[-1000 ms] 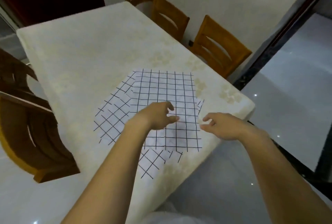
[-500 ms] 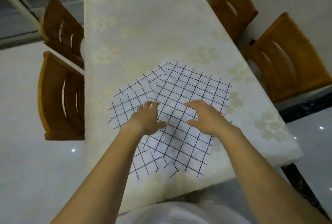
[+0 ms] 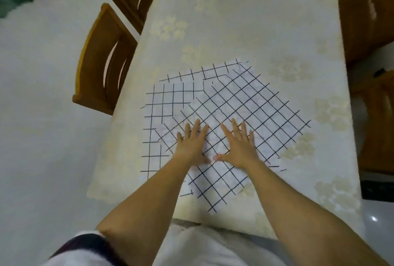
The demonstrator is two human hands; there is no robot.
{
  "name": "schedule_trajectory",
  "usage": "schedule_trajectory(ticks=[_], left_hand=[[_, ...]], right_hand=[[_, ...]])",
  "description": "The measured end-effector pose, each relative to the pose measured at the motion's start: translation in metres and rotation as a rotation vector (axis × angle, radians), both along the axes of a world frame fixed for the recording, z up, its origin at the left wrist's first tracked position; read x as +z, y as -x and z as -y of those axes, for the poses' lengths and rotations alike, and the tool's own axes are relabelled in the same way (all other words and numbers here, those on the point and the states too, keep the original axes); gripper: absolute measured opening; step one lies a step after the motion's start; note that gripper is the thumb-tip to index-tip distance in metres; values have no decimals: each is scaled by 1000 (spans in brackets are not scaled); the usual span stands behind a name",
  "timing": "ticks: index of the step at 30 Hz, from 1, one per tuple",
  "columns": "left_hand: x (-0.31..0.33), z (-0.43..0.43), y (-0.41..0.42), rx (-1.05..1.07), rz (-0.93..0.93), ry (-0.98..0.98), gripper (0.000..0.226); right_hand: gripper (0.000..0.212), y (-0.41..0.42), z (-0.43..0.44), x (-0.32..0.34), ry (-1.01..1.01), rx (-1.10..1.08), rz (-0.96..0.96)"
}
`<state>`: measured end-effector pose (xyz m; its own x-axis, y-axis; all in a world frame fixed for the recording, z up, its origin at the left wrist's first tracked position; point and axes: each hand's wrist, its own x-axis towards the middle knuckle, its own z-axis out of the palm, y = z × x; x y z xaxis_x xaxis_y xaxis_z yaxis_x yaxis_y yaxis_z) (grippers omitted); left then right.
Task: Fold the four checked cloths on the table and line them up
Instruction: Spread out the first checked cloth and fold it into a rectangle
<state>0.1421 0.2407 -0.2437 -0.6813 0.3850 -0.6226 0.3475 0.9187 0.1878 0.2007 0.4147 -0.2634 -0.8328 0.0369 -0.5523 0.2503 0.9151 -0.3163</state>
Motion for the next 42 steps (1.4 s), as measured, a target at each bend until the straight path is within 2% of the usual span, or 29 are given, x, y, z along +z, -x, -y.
schedule_trajectory(ticks=[2, 5, 10, 14, 18, 20, 22, 24, 27, 29, 30, 32, 35, 38, 40, 42], left_hand=[[-6, 13, -6, 50, -60, -89, 125], [-14, 29, -3, 113, -130, -174, 120], [-16, 23, 21, 35, -195, -201, 112], [-17, 15, 32, 28, -120, -240, 112], [-30, 20, 36, 33, -103, -213, 107], [-34, 23, 36, 13, -82, -175, 110], [-33, 23, 35, 13, -62, -116, 113], [-28, 15, 34, -20, -118, -75, 106], [-22, -19, 33, -127, -257, -294, 80], [-22, -45, 33, -151, -227, -394, 74], [-28, -54, 35, -138, -204, -387, 73], [-47, -53, 41, -136, -235, -312, 64], [-61, -22, 59, -143, -339, -231, 62], [-62, 10, 76, -20, -354, -173, 65], [-55, 10, 81, 2, -366, -170, 66], [-48, -16, 84, 38, -400, -254, 63]], right_hand=[[120, -2, -4, -2, -21, -20, -6], [122, 3, 0, 2, -67, -168, 39], [124, 20, 34, 2, -108, -511, 150], [105, 38, 60, 9, -13, -719, 110], [81, 26, 38, 3, -248, -387, -165], [75, 10, 17, -9, -263, -311, -128], [73, -4, 4, -19, -269, -288, -48], [72, -3, 3, -20, -298, -275, -98], [67, 29, 14, -12, -313, -237, -327], [75, 48, 17, -11, -264, -213, -355], [77, 52, 13, -15, -239, -221, -341], [66, 46, -6, -27, -234, -226, -284], [68, 16, -54, -42, -355, -183, -199], [74, 4, -93, -43, -406, -331, -167], [74, 21, -92, -37, -379, -387, -223], [65, 53, -70, -32, -351, -340, -329]])
